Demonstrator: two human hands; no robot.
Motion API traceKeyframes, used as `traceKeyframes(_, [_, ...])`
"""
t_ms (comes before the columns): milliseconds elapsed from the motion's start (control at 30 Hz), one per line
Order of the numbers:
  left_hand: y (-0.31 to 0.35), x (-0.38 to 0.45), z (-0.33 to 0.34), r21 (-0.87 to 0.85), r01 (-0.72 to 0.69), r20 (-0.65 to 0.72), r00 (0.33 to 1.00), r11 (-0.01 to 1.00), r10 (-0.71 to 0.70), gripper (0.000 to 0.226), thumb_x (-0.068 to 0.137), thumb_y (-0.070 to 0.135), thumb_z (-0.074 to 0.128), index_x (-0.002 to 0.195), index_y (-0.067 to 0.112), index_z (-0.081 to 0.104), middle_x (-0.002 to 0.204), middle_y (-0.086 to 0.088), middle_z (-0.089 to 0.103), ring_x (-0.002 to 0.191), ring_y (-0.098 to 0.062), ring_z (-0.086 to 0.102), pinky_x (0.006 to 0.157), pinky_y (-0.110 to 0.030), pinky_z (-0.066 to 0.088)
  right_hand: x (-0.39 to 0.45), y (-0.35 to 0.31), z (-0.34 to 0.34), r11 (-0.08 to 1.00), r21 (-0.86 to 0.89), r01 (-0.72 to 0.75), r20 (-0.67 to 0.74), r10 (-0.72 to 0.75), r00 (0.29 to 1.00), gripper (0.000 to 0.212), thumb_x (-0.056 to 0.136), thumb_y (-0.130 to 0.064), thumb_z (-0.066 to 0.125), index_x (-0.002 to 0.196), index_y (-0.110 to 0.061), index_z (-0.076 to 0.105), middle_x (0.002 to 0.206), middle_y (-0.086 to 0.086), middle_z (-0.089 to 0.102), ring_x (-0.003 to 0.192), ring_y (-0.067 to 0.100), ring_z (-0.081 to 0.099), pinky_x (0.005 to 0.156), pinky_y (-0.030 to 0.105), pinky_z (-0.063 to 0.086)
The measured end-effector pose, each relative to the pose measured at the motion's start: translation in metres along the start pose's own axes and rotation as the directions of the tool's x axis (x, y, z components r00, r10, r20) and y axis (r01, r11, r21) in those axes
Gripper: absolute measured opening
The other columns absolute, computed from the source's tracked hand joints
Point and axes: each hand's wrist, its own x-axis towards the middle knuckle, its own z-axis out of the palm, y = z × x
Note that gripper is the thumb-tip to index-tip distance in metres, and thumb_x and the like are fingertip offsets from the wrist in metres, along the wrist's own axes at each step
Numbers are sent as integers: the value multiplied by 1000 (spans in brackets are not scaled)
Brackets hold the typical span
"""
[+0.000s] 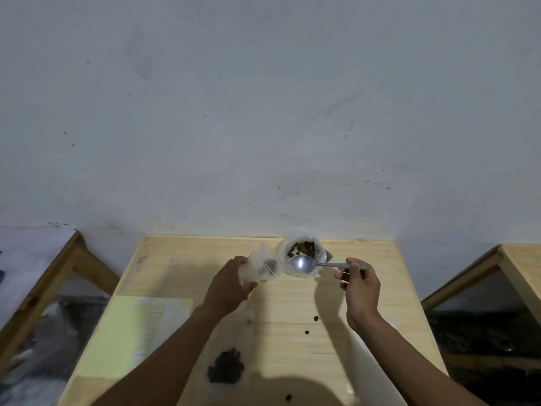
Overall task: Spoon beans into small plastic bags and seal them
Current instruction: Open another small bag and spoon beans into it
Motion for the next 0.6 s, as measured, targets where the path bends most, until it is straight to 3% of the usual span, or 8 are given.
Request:
traceKeyframes(233, [2, -1, 3, -16, 20, -1, 1000, 1000, -20, 60, 78, 35, 76, 127, 13, 50, 122, -5, 61, 105, -26, 60, 86, -34, 47, 16, 46, -16, 964, -210, -165, 30, 175, 984, 22, 102, -11, 42, 107, -6, 63, 91, 13, 69, 80, 29, 65, 72, 39, 51])
traceKeyframes(300, [5, -1, 5, -17, 28, -3, 1000, 999, -28, 60, 78, 36, 76, 128, 15, 49, 123, -4, 61, 106, -25, 60, 86, -34, 47, 19, 50, -16, 959, -206, -193, 35, 204, 978, 21, 101, -9, 42, 106, -5, 63, 97, 15, 68, 83, 30, 66, 72, 37, 51])
traceKeyframes(467, [13, 0, 8, -56, 6, -1, 1000, 998, -6, 60, 77, 35, 76, 127, 16, 48, 121, -2, 61, 107, -24, 59, 86, -35, 47, 22, 51, -16, 944, -130, -304, 35, 311, 950, 12, 99, -8, 47, 105, -4, 57, 87, 17, 68, 75, 28, 66, 62, 30, 48])
traceKeyframes(600, [19, 1, 9, -86, -24, -8, 1000, 996, 24, 58, 77, 33, 77, 125, 15, 49, 119, -3, 60, 104, -22, 58, 85, -35, 47, 27, 46, -15, 884, -63, -463, 82, 467, 880, 20, 99, -10, 48, 99, 3, 63, 77, 21, 67, 65, 26, 63, 51, 27, 48])
